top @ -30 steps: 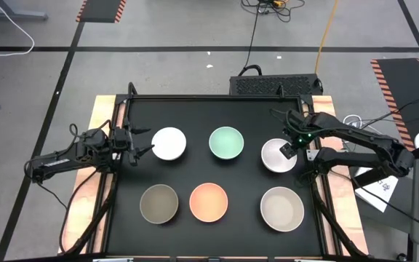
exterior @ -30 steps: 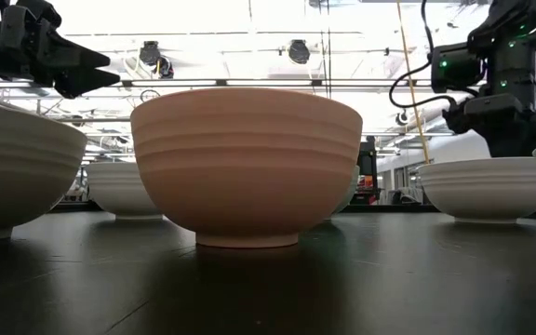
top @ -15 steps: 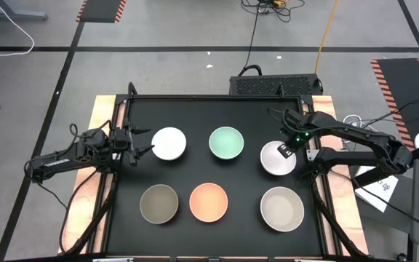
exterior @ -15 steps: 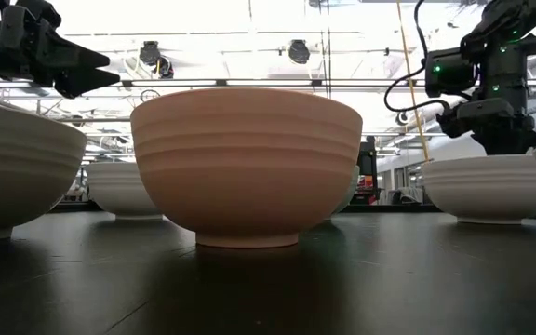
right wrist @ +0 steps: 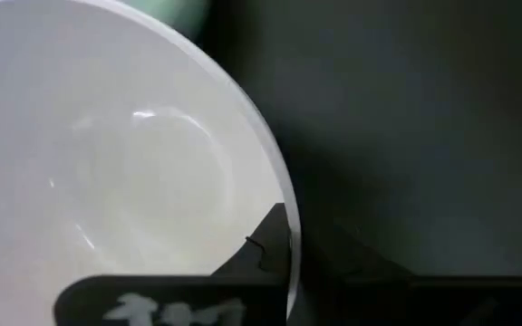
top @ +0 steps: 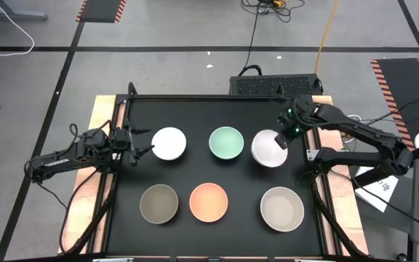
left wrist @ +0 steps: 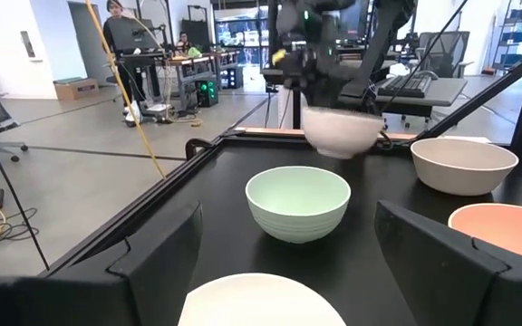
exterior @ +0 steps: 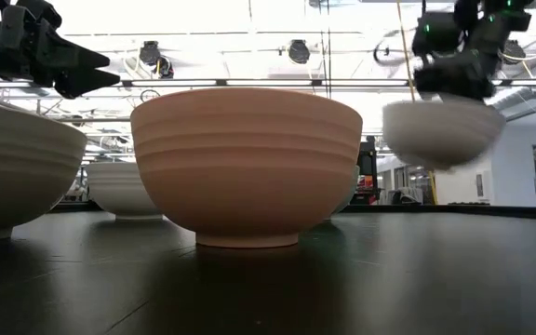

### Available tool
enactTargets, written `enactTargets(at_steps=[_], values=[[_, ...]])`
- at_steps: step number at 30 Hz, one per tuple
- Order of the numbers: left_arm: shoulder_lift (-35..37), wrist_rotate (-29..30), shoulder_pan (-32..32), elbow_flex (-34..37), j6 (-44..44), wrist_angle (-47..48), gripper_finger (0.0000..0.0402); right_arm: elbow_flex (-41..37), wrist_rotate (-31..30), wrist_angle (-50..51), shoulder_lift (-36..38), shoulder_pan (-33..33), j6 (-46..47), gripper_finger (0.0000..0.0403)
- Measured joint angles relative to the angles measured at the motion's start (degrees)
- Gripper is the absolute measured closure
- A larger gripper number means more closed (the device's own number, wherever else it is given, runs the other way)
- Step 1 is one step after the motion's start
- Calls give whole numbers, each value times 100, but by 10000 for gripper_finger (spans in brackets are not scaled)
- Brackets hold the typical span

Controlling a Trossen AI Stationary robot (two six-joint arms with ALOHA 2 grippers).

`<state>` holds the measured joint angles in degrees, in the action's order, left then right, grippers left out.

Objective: Nest bowls inside each other
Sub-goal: Stack the right white bowl on the light green bowl

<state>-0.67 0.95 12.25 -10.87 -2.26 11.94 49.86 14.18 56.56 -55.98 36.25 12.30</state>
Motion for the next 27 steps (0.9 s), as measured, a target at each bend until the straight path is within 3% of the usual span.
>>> enactTargets(at_steps=[5,11,27], values=[[0,3,0,0,0,-10,73,920,-3,23,-319,-2,-154,402],[0,2,0,0,35,-15,73,2049,61,518,-1292,-192,-416,402],[0,2,0,0,-2,-18,73,3943,82,559,-3630,-940,-847,402]])
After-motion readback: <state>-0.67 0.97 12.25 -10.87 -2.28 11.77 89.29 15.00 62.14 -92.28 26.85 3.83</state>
